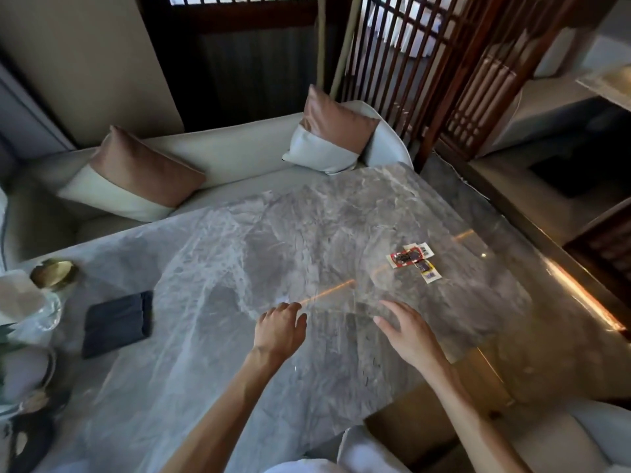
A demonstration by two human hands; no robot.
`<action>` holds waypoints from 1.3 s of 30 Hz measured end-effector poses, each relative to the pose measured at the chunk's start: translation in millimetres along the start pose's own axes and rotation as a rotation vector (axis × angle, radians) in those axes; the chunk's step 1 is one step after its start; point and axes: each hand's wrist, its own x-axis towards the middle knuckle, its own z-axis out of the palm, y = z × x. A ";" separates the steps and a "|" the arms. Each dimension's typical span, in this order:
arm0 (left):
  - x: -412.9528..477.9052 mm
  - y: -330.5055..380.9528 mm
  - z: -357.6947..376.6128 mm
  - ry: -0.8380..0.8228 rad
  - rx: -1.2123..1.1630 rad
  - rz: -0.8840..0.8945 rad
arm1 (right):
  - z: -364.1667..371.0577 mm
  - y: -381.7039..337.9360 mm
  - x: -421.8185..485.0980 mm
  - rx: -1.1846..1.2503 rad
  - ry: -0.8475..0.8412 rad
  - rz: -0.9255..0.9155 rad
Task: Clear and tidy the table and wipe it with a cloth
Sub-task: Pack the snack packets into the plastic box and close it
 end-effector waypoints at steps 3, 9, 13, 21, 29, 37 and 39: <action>10.3 8.2 2.3 0.008 -0.014 -0.020 | -6.9 10.9 16.5 0.027 -0.008 0.010; 50.0 40.6 10.8 0.015 -0.036 -0.109 | -27.8 47.2 72.6 0.082 -0.075 0.030; 89.5 83.4 19.6 0.041 -0.045 -0.172 | -57.2 87.0 125.9 0.114 -0.115 0.043; 166.7 190.5 67.0 -0.053 -0.046 -0.263 | -113.7 201.6 214.8 0.089 -0.181 0.171; 244.2 270.3 111.9 -0.178 -0.019 -0.204 | -111.8 266.3 259.9 0.154 -0.303 0.323; 314.2 289.9 143.2 -0.197 -0.189 -0.294 | -74.4 288.0 280.5 0.235 -0.335 0.523; 326.9 289.5 152.2 -0.197 -0.237 -0.318 | -64.3 294.6 285.6 0.299 -0.344 0.578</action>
